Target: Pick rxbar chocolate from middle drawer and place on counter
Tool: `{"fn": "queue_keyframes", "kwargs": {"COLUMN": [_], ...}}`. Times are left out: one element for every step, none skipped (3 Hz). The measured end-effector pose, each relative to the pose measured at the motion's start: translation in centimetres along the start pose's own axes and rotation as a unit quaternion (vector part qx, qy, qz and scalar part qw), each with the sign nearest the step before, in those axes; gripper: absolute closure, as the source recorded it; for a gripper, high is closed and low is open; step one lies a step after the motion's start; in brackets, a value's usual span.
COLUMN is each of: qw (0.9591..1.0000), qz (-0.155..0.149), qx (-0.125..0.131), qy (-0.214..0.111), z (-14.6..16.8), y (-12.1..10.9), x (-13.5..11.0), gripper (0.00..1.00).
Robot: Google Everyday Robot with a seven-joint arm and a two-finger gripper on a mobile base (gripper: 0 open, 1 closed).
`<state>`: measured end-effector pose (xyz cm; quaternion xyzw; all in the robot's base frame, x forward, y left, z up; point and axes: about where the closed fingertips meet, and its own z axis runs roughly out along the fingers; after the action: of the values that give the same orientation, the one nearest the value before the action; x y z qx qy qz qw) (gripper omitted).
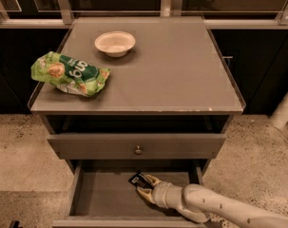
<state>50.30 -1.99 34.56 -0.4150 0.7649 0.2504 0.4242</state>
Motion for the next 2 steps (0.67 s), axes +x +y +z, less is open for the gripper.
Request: {"fn": "queue_keyframes", "kwargs": {"qw": [0.9996,0.9942], "qz": [-0.024,-0.080], "qx": [-0.017,-0.065], "qy": [0.004,0.028], "z": [-3.3,-8.7], "y": [0.3,2.1], "x": [-1.2,-2.7], "gripper": [1.00,1.00]}}
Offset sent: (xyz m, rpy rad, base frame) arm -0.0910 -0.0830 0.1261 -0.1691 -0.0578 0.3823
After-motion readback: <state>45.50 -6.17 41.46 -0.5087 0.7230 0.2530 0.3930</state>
